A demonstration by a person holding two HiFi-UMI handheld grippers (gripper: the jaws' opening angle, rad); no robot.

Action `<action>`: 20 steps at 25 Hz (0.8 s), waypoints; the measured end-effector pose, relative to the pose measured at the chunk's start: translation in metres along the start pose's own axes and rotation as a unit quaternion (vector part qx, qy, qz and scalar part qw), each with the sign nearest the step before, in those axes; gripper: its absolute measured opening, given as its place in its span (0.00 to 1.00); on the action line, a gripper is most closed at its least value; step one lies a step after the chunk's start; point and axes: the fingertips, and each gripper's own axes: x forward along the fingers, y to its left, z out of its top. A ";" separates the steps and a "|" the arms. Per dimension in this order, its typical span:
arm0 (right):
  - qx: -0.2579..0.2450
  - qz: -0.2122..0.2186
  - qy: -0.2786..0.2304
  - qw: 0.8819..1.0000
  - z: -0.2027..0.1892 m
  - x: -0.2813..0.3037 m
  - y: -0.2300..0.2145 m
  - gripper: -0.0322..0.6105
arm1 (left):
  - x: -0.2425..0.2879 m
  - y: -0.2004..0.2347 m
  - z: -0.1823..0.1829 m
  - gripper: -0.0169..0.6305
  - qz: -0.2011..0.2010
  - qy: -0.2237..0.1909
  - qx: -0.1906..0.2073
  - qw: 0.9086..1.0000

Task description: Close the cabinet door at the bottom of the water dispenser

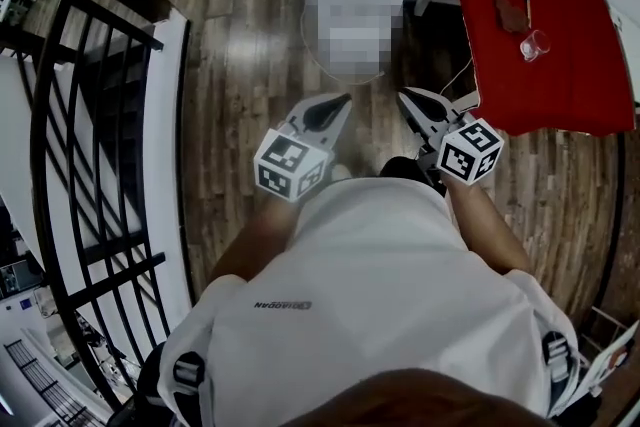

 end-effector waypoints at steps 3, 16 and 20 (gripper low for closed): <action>-0.030 0.006 0.004 1.000 0.000 -0.013 -0.003 0.08 | -0.001 -0.001 0.006 0.01 0.030 -0.017 0.003 0.999; -0.058 0.054 0.019 0.997 0.014 -0.099 -0.035 0.08 | 0.059 -0.088 0.032 0.01 0.078 -0.056 -0.029 0.995; -0.032 0.066 0.026 0.997 0.005 -0.124 -0.051 0.08 | 0.068 -0.114 0.017 0.01 0.095 -0.039 -0.036 0.994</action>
